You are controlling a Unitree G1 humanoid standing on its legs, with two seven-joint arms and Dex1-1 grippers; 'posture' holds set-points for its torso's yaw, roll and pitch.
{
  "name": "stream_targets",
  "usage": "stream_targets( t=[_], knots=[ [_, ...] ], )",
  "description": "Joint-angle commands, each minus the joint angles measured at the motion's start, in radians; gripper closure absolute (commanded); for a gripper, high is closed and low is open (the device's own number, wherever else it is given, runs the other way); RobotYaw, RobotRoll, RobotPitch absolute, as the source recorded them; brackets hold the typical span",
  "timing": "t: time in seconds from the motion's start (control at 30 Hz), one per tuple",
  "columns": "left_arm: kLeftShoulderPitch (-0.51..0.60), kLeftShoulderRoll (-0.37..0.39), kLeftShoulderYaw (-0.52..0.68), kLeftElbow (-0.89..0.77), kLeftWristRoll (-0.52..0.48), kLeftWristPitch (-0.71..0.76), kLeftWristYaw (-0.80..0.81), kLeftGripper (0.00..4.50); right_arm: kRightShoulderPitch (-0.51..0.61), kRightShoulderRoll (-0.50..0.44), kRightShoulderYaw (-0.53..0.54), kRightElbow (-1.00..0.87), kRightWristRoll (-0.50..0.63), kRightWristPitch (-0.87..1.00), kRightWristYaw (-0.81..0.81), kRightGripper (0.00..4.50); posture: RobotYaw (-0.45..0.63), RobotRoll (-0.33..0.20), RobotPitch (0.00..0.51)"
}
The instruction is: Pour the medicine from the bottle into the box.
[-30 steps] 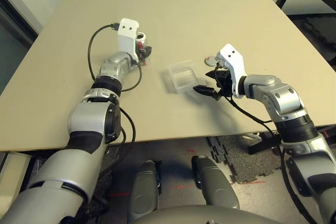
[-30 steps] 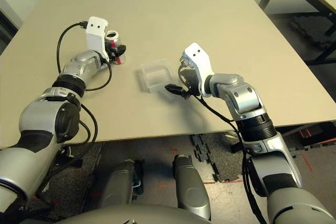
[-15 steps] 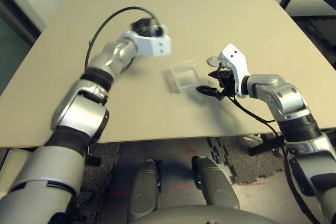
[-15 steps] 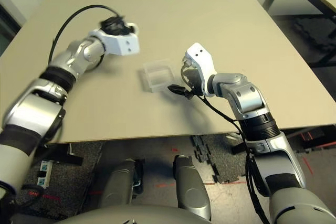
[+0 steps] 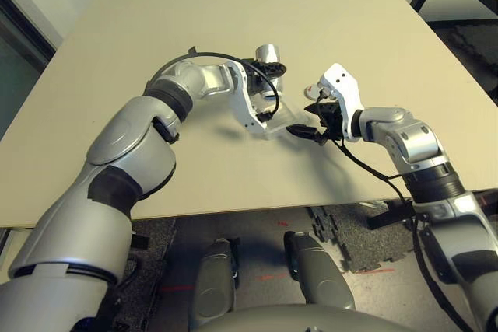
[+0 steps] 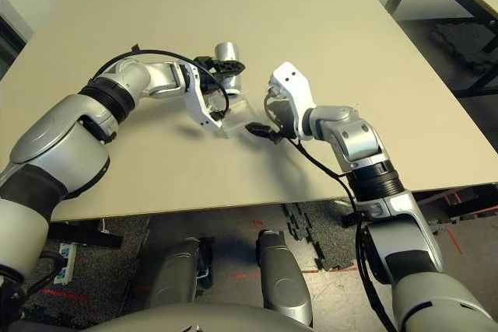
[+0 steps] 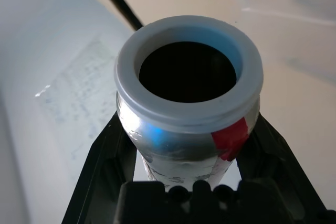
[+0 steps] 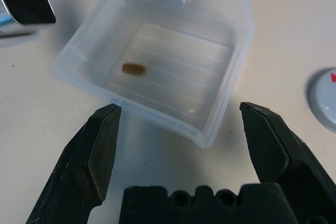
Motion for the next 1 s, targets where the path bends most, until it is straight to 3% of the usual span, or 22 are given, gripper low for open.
stream_targets(
  t=[0.03, 0.13, 0.27, 0.37, 0.43, 0.7, 1.0],
  knots=[
    [-0.005, -0.009, 0.010, 0.024, -0.018, -0.015, 0.008, 1.65, -0.009, 0.008, 0.001, 0.018, -0.006, -0.011, 0.005, 0.00, -0.11, 0.000, 0.111],
    [0.007, -0.018, 0.106, 0.057, -0.136, -0.057, -0.059, 1.65, -0.007, 0.008, 0.000, 0.017, -0.005, -0.010, 0.006, 0.00, -0.11, 0.000, 0.113],
    [0.061, -0.044, 0.437, 0.118, -0.533, -0.068, -0.402, 1.65, 0.002, 0.003, -0.005, 0.013, -0.004, -0.011, 0.008, 0.00, -0.11, 0.000, 0.115],
    [0.098, -0.082, 0.698, 0.116, -0.818, 0.113, -0.623, 1.65, 0.006, 0.000, -0.010, 0.007, -0.002, -0.005, 0.007, 0.00, -0.10, 0.000, 0.117],
    [0.110, -0.091, 0.810, 0.105, -0.926, 0.243, -0.679, 1.65, 0.007, -0.002, -0.012, 0.005, 0.000, -0.003, 0.007, 0.00, -0.10, 0.000, 0.118],
    [0.243, -0.107, 1.097, 0.024, -1.207, 0.611, -0.673, 1.65, 0.015, -0.015, -0.019, -0.001, 0.006, 0.004, 0.015, 0.00, -0.07, 0.000, 0.131],
    [0.390, -0.118, 1.171, -0.122, -1.301, 0.801, -0.636, 1.65, 0.031, -0.022, -0.030, -0.030, 0.015, 0.026, 0.013, 0.00, -0.07, 0.000, 0.142]
  ],
)
